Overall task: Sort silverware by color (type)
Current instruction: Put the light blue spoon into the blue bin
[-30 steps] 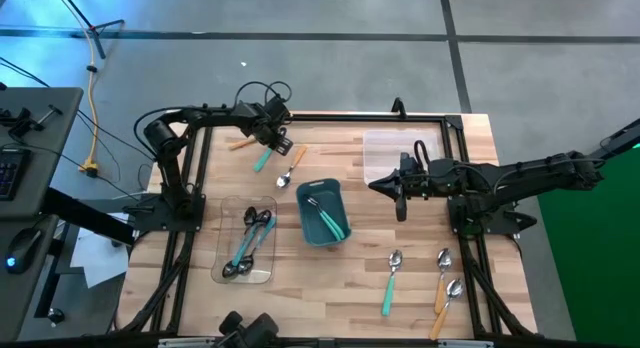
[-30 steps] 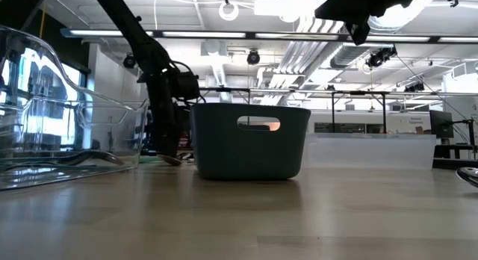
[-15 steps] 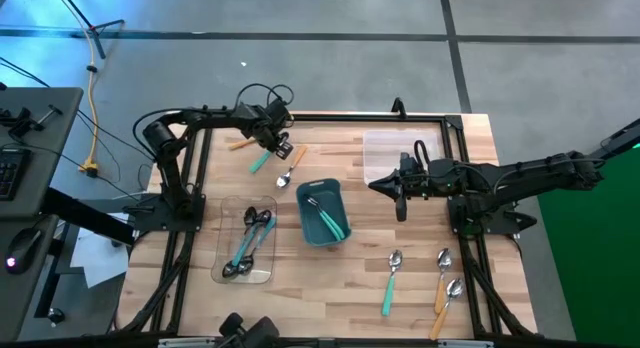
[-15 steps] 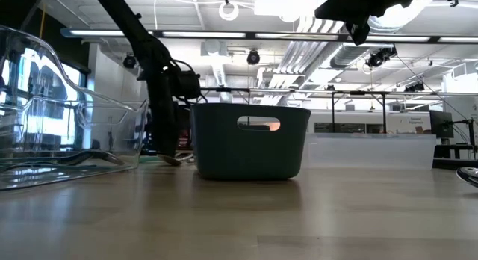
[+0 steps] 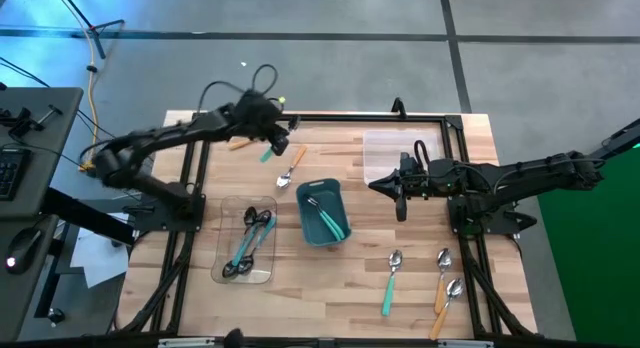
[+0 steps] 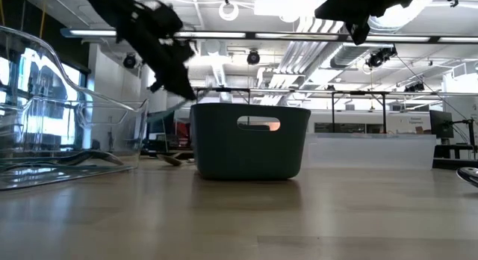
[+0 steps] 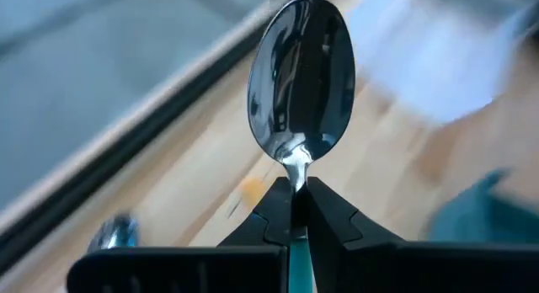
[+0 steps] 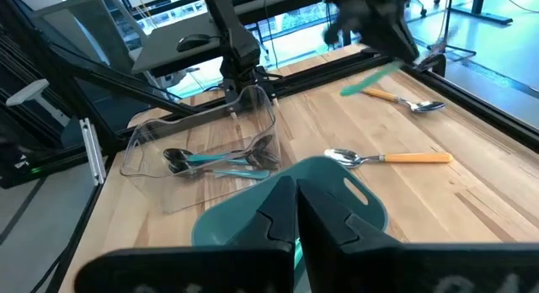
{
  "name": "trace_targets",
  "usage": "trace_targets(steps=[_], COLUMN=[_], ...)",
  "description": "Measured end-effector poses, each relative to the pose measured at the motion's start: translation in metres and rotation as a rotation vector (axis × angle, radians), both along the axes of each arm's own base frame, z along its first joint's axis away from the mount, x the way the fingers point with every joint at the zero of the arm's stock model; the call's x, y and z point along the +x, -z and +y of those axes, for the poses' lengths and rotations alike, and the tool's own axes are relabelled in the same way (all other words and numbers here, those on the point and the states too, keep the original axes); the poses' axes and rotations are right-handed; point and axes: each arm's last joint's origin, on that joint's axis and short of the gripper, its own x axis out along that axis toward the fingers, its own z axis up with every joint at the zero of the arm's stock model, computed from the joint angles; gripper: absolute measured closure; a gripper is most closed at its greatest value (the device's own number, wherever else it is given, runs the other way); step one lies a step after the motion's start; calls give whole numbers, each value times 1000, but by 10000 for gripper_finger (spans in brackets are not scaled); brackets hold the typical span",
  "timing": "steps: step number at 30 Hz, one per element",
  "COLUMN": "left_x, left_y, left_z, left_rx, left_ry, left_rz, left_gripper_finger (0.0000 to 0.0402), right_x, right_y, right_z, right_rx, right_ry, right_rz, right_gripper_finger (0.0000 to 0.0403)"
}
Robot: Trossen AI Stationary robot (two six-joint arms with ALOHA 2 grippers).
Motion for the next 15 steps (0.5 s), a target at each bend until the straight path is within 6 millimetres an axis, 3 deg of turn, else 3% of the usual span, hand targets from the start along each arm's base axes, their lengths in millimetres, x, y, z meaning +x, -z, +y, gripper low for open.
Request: trace_targets(steps=[3,9,15], left_x=[-9,-30,-53], left_y=[-13,-16,-25], left_z=[-31,-96,-145], left_rx=[60,55,62], left_ry=[45,148,240], left_rz=[-176,-510,-672], left_gripper_finger=[398,398,398], right_x=[0,0,1], right_y=[0,-1,-5], right_z=[0,0,0], right_rx=[0,3,11], right_ry=[0,0,-4], right_rz=[0,-9,-52], right_gripper_finger=[403,403,403])
